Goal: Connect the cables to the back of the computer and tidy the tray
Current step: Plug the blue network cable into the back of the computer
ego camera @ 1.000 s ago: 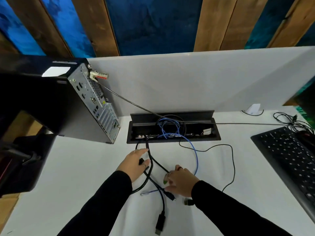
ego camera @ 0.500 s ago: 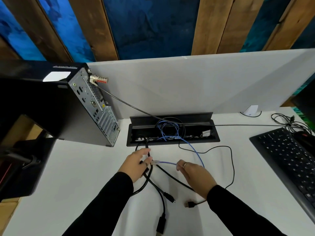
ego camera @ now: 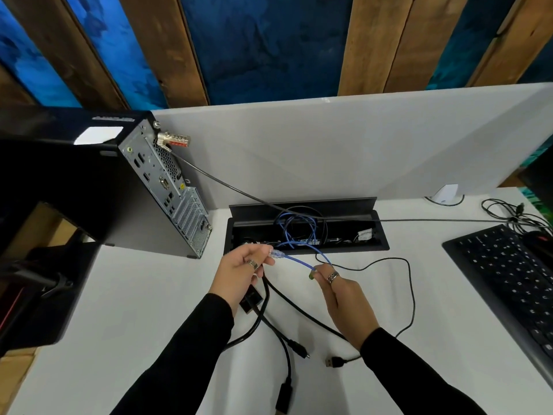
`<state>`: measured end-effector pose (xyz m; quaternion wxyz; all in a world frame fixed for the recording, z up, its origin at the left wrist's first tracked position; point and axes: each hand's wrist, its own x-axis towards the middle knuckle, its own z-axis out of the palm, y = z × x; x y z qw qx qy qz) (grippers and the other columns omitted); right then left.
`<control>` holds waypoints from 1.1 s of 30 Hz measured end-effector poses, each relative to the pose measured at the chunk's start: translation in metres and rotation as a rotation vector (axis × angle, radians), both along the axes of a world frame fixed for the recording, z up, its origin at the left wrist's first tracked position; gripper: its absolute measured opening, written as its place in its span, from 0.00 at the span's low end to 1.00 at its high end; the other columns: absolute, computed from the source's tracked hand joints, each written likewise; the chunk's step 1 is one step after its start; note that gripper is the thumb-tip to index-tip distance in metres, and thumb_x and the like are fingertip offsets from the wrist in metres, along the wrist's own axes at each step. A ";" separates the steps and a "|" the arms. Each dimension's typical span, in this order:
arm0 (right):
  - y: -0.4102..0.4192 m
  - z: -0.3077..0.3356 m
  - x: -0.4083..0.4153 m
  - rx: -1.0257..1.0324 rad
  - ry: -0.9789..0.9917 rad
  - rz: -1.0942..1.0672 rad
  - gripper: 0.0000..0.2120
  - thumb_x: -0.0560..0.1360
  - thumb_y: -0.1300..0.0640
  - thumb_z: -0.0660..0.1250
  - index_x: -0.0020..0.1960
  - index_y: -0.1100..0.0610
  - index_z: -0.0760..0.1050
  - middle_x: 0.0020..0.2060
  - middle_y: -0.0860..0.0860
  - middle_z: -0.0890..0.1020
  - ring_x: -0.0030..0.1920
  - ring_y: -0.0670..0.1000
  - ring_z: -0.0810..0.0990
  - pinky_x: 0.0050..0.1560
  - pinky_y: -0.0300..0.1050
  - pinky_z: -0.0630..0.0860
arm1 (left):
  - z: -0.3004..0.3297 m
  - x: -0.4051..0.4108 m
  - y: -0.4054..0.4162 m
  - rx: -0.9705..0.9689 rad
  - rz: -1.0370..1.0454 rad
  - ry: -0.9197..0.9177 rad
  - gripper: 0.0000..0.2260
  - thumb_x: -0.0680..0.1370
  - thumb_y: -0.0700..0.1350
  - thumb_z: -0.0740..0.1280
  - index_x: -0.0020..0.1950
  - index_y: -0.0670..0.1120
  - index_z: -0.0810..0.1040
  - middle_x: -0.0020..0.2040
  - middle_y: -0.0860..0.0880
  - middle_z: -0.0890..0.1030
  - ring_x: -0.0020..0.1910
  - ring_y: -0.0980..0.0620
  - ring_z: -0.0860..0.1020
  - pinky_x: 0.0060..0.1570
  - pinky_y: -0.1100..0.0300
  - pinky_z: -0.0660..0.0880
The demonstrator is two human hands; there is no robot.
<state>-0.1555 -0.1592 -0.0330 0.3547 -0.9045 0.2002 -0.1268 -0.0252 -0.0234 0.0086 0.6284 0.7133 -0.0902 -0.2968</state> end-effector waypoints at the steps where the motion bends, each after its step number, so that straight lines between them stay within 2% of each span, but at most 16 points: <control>1: 0.000 0.002 -0.001 0.012 -0.008 0.003 0.10 0.80 0.54 0.54 0.51 0.54 0.73 0.21 0.47 0.60 0.25 0.50 0.63 0.27 0.37 0.61 | 0.000 0.000 0.000 0.006 -0.009 -0.048 0.08 0.79 0.42 0.63 0.46 0.47 0.81 0.36 0.51 0.81 0.28 0.58 0.69 0.30 0.68 0.68; 3: -0.001 0.006 -0.002 0.057 -0.026 0.025 0.10 0.79 0.52 0.54 0.50 0.52 0.74 0.23 0.47 0.66 0.26 0.48 0.65 0.27 0.35 0.61 | 0.001 0.000 0.001 0.023 -0.026 -0.158 0.08 0.79 0.40 0.62 0.44 0.48 0.80 0.35 0.53 0.81 0.27 0.61 0.69 0.33 0.70 0.69; 6: 0.000 0.019 -0.001 0.151 -0.044 0.106 0.09 0.80 0.53 0.55 0.50 0.51 0.75 0.29 0.36 0.73 0.29 0.45 0.68 0.30 0.32 0.62 | 0.004 -0.001 0.006 0.018 -0.063 -0.276 0.08 0.78 0.37 0.64 0.44 0.48 0.79 0.33 0.53 0.82 0.32 0.64 0.75 0.38 0.73 0.70; 10: 0.006 0.036 0.008 0.237 -0.069 0.204 0.08 0.79 0.53 0.58 0.52 0.51 0.74 0.30 0.35 0.73 0.30 0.43 0.69 0.32 0.31 0.63 | 0.006 -0.007 0.014 0.042 -0.161 -0.376 0.04 0.75 0.45 0.66 0.46 0.50 0.80 0.40 0.51 0.84 0.45 0.52 0.81 0.53 0.63 0.73; 12: 0.009 0.041 0.012 0.245 -0.093 0.239 0.08 0.79 0.54 0.58 0.53 0.54 0.75 0.32 0.33 0.74 0.32 0.41 0.71 0.33 0.29 0.64 | 0.008 -0.011 0.016 0.057 -0.181 -0.417 0.04 0.75 0.45 0.66 0.47 0.50 0.80 0.40 0.52 0.84 0.44 0.53 0.81 0.53 0.61 0.74; 14: 0.011 0.042 0.016 0.238 -0.109 0.248 0.09 0.79 0.54 0.59 0.54 0.56 0.75 0.31 0.36 0.74 0.34 0.39 0.72 0.36 0.28 0.64 | 0.011 -0.015 0.016 0.048 -0.182 -0.440 0.04 0.74 0.44 0.66 0.46 0.49 0.80 0.40 0.54 0.84 0.43 0.58 0.81 0.51 0.64 0.74; 16: 0.012 0.039 0.020 0.183 -0.144 0.244 0.11 0.79 0.52 0.59 0.54 0.56 0.76 0.37 0.40 0.74 0.38 0.39 0.73 0.40 0.27 0.66 | 0.012 -0.017 0.017 0.039 -0.163 -0.459 0.04 0.72 0.47 0.67 0.44 0.51 0.81 0.39 0.54 0.84 0.41 0.58 0.80 0.49 0.66 0.74; 19: 0.012 0.030 0.025 0.043 -0.234 0.218 0.14 0.78 0.50 0.56 0.53 0.55 0.76 0.42 0.49 0.77 0.40 0.45 0.74 0.44 0.31 0.69 | 0.009 -0.016 0.019 0.041 -0.105 -0.479 0.03 0.72 0.51 0.69 0.43 0.54 0.81 0.40 0.45 0.82 0.40 0.51 0.79 0.48 0.62 0.74; 20: 0.012 0.027 0.027 -0.017 -0.259 0.206 0.14 0.78 0.51 0.56 0.53 0.56 0.76 0.41 0.50 0.77 0.38 0.47 0.75 0.42 0.33 0.71 | 0.007 -0.016 0.020 0.047 -0.090 -0.482 0.03 0.71 0.52 0.69 0.43 0.55 0.80 0.40 0.44 0.81 0.40 0.50 0.78 0.47 0.63 0.74; 22: 0.011 0.019 0.030 -0.148 -0.295 0.199 0.12 0.78 0.52 0.56 0.53 0.57 0.76 0.40 0.52 0.76 0.35 0.50 0.75 0.39 0.37 0.72 | 0.005 -0.016 0.020 0.077 -0.067 -0.493 0.03 0.71 0.52 0.68 0.42 0.55 0.80 0.38 0.45 0.79 0.37 0.56 0.76 0.44 0.67 0.73; 25: 0.011 0.006 0.036 -0.321 -0.358 0.213 0.08 0.75 0.60 0.64 0.54 0.56 0.72 0.38 0.53 0.75 0.32 0.50 0.72 0.33 0.39 0.72 | 0.005 -0.015 0.021 0.120 -0.047 -0.529 0.02 0.70 0.48 0.68 0.41 0.53 0.80 0.35 0.41 0.76 0.33 0.61 0.72 0.42 0.73 0.69; 28: 0.013 -0.005 0.043 -0.421 -0.384 0.222 0.17 0.69 0.65 0.70 0.54 0.55 0.69 0.36 0.52 0.73 0.32 0.48 0.68 0.31 0.36 0.67 | 0.001 -0.011 0.026 0.177 -0.042 -0.556 0.02 0.72 0.44 0.69 0.41 0.52 0.80 0.35 0.37 0.74 0.33 0.61 0.71 0.42 0.73 0.69; 30: 0.017 -0.011 0.048 -0.432 -0.398 0.221 0.16 0.69 0.64 0.69 0.54 0.55 0.69 0.37 0.51 0.70 0.32 0.47 0.66 0.31 0.36 0.66 | -0.002 -0.008 0.030 0.198 -0.042 -0.557 0.01 0.72 0.45 0.69 0.41 0.51 0.80 0.36 0.37 0.75 0.34 0.60 0.72 0.42 0.72 0.70; 33: 0.025 -0.023 0.056 -0.462 -0.378 0.264 0.11 0.76 0.62 0.62 0.57 0.55 0.67 0.38 0.51 0.76 0.30 0.49 0.73 0.26 0.39 0.73 | -0.008 0.001 0.037 0.250 -0.051 -0.593 0.03 0.73 0.43 0.69 0.42 0.51 0.80 0.36 0.38 0.77 0.35 0.61 0.72 0.41 0.72 0.69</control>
